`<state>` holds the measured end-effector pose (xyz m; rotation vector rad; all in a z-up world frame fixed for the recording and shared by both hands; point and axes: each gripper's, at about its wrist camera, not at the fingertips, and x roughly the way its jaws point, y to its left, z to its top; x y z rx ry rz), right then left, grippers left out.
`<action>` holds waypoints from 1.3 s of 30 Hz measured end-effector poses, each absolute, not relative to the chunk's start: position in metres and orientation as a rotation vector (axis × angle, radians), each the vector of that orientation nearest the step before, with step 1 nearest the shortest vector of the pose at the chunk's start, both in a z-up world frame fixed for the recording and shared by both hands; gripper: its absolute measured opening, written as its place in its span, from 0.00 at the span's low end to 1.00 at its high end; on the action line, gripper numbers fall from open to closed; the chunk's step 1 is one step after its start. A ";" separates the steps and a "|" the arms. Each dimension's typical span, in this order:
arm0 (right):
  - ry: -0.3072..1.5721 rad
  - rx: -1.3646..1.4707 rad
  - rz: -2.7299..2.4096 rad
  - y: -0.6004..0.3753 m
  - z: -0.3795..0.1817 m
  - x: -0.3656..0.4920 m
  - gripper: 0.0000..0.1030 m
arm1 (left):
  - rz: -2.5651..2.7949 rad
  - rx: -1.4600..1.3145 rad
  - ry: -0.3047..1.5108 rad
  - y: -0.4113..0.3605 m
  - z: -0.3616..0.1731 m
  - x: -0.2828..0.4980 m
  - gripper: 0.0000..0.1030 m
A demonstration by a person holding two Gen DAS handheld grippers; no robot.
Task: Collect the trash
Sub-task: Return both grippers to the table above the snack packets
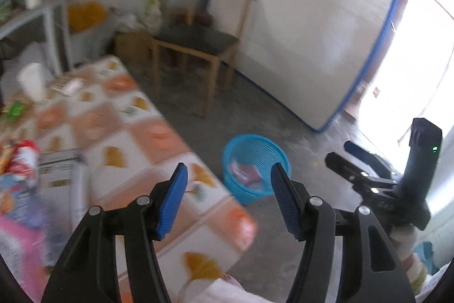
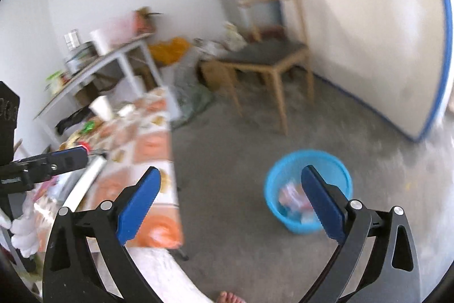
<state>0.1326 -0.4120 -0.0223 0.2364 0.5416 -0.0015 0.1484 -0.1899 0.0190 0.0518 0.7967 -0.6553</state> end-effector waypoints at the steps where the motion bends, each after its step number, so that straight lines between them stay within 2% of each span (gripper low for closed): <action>1: 0.529 0.218 0.015 -0.404 -0.018 0.135 0.92 | -0.627 0.043 0.764 -0.175 0.026 0.143 0.57; 6: 0.509 0.145 0.117 -0.351 -0.005 0.144 0.92 | -0.521 -0.038 0.637 -0.107 0.059 0.127 0.61; 12: 0.606 0.162 0.285 -0.302 -0.006 0.161 0.92 | -0.320 -0.120 0.516 -0.010 0.087 0.108 0.64; 20: 0.677 0.232 0.429 -0.248 0.013 0.177 0.92 | -0.065 -0.273 0.563 0.105 0.073 0.097 0.65; 29: 0.763 0.387 0.534 -0.216 0.033 0.219 0.92 | -0.036 -0.434 0.634 0.169 0.048 0.116 0.65; 33: 0.837 0.434 0.531 -0.208 0.026 0.232 0.89 | -0.084 -0.485 0.658 0.180 0.040 0.140 0.65; 39: 0.958 0.480 0.531 -0.204 0.005 0.246 0.87 | -0.061 -0.366 0.685 0.173 0.032 0.176 0.61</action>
